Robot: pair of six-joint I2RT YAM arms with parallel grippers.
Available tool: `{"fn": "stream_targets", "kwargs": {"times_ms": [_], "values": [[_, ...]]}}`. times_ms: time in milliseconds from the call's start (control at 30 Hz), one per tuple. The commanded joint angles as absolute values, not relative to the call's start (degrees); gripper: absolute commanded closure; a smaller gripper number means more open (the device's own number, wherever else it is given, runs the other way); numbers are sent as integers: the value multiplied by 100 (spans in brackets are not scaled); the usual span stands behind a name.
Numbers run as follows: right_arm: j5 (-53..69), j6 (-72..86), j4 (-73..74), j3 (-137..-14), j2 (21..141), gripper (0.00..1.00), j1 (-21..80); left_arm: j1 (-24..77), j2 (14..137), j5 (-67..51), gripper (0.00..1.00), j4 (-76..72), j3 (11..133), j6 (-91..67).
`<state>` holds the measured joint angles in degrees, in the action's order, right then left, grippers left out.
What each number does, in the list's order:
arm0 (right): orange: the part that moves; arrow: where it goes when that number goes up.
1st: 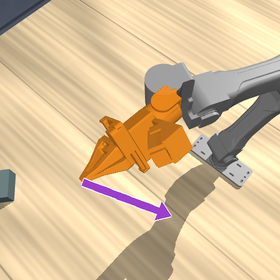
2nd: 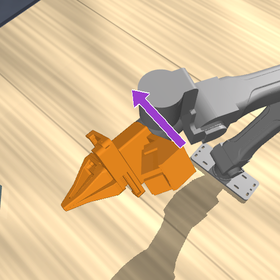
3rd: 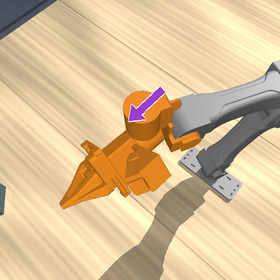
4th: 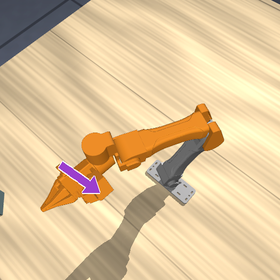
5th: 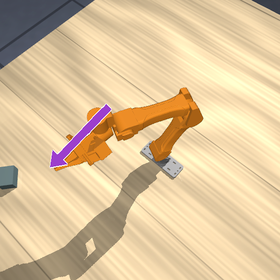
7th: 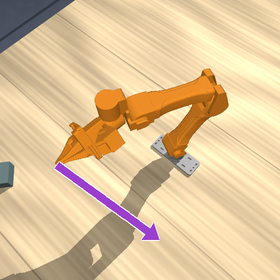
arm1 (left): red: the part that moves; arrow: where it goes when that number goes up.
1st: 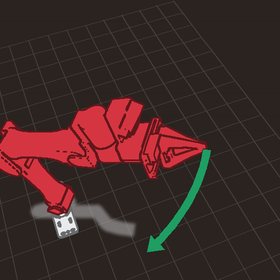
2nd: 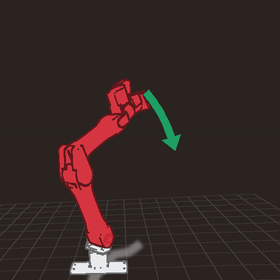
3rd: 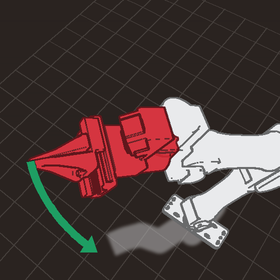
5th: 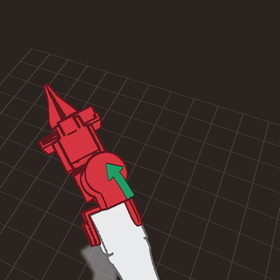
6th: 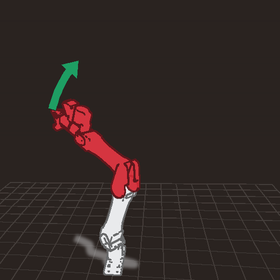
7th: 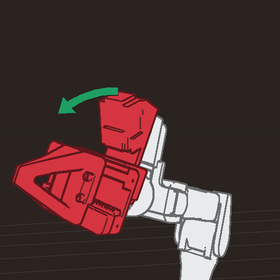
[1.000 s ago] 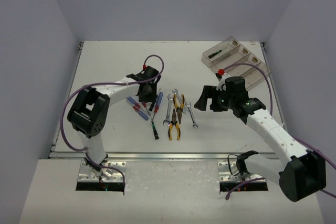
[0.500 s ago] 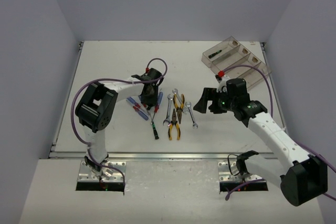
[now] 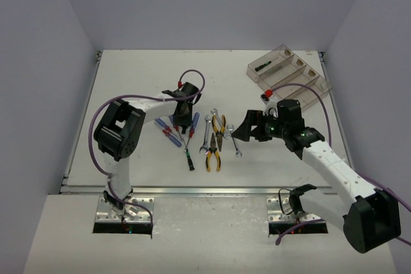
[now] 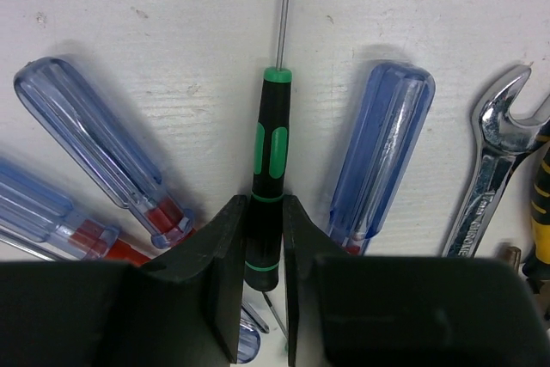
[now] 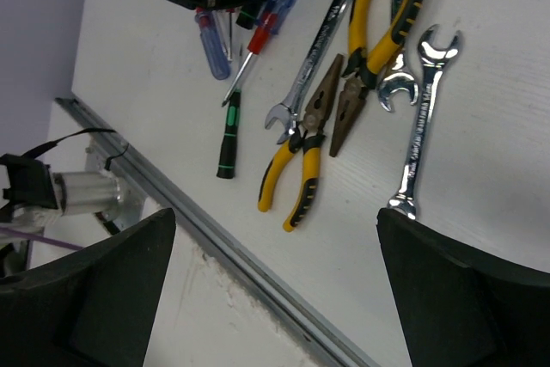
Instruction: Sort the tools into containers
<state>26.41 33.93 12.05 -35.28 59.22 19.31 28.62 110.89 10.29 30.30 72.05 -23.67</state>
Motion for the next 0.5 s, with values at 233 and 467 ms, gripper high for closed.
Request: {"fn": "stream_targets", "kwargs": {"times_ms": [233, 467], "values": [[4164, 5199, -2077, -3164, 6687, 6, 1942, 3077, 8711, -694, 100, 977, 5944, -3193], [4079, 5889, -3072, -3393, 7230, 18, 2056, 3290, 7930, -3043, 100, -1150, 4911, -3737]]}}
